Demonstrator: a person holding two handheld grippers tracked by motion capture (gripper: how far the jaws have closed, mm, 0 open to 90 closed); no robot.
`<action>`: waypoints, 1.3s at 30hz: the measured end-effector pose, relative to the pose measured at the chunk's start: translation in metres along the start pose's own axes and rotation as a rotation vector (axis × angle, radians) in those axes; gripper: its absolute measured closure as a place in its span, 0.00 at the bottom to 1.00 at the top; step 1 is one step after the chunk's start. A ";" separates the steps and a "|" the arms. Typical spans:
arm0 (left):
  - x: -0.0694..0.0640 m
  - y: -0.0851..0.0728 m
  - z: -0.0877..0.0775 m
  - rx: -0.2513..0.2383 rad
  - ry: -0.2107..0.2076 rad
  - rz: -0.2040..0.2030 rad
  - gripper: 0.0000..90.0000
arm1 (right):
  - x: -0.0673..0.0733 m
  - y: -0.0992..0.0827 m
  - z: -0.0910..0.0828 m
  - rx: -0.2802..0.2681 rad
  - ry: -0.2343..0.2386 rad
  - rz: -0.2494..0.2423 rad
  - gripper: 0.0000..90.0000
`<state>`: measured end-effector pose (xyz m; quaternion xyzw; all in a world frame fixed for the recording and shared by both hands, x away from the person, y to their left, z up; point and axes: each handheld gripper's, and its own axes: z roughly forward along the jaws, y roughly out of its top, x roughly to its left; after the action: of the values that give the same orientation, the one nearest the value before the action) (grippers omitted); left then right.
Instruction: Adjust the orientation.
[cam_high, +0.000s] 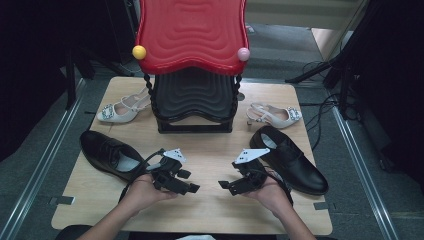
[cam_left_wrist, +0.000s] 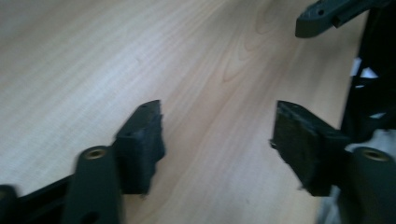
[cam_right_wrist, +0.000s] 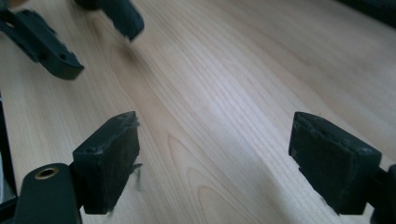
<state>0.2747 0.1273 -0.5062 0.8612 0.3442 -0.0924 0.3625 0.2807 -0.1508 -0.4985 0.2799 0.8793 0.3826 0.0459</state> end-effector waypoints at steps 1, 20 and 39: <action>0.001 0.001 -0.001 -0.017 0.010 -0.004 0.41 | 0.001 0.000 -0.001 -0.008 -0.003 -0.003 0.18; -0.010 0.007 -0.031 -0.072 0.140 0.117 0.62 | -0.002 0.008 -0.013 -0.022 -0.018 0.009 0.52; -0.014 0.009 -0.046 -0.038 0.127 0.091 0.53 | -0.005 0.010 -0.013 -0.016 0.002 0.031 0.52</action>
<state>0.2662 0.1476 -0.4624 0.8730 0.3288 -0.0143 0.3600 0.2858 -0.1561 -0.4831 0.2927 0.8717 0.3907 0.0412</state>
